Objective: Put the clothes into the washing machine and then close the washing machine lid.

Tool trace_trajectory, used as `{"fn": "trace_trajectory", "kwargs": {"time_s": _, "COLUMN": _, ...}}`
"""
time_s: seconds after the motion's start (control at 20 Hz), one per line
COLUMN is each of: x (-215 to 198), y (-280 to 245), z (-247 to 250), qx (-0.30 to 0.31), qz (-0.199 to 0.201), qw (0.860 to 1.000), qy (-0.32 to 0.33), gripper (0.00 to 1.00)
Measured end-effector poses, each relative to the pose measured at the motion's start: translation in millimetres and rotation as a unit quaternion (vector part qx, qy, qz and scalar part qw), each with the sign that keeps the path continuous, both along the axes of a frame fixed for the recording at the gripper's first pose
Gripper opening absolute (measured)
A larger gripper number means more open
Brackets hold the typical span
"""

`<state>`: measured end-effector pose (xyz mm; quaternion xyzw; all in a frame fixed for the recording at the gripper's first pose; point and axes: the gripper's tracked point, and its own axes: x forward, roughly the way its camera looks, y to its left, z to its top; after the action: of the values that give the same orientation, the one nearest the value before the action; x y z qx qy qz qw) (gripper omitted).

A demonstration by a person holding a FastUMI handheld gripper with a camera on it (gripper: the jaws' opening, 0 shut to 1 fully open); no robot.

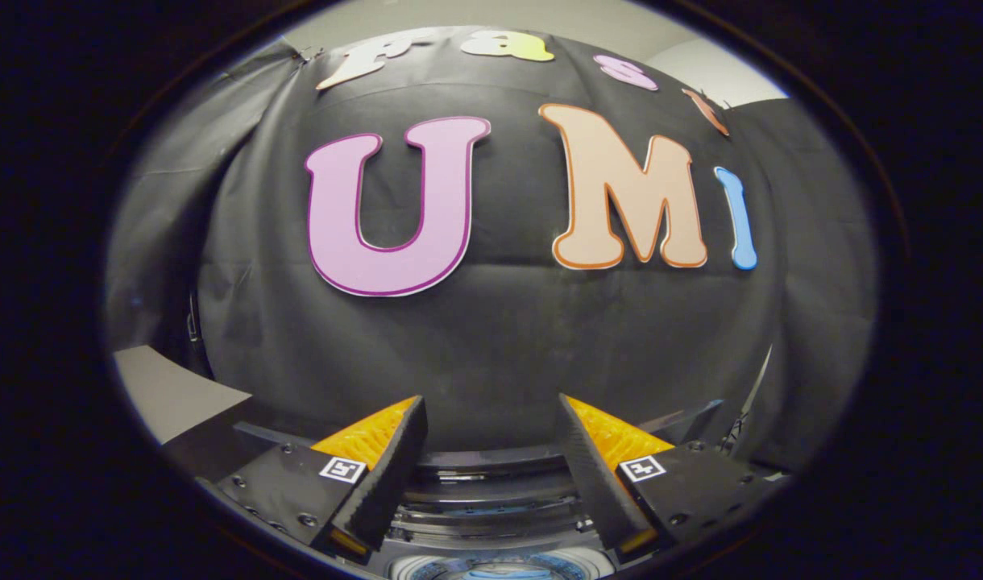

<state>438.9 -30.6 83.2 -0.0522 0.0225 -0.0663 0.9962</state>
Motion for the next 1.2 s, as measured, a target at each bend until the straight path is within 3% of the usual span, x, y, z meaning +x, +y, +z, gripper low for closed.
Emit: {"fn": "trace_trajectory", "kwargs": {"time_s": 1.2, "x": -59.7, "y": -1.8, "z": -6.4, "qx": 0.001, "qz": -0.008, "qw": 0.999, "qy": -0.049, "gripper": 0.98}}
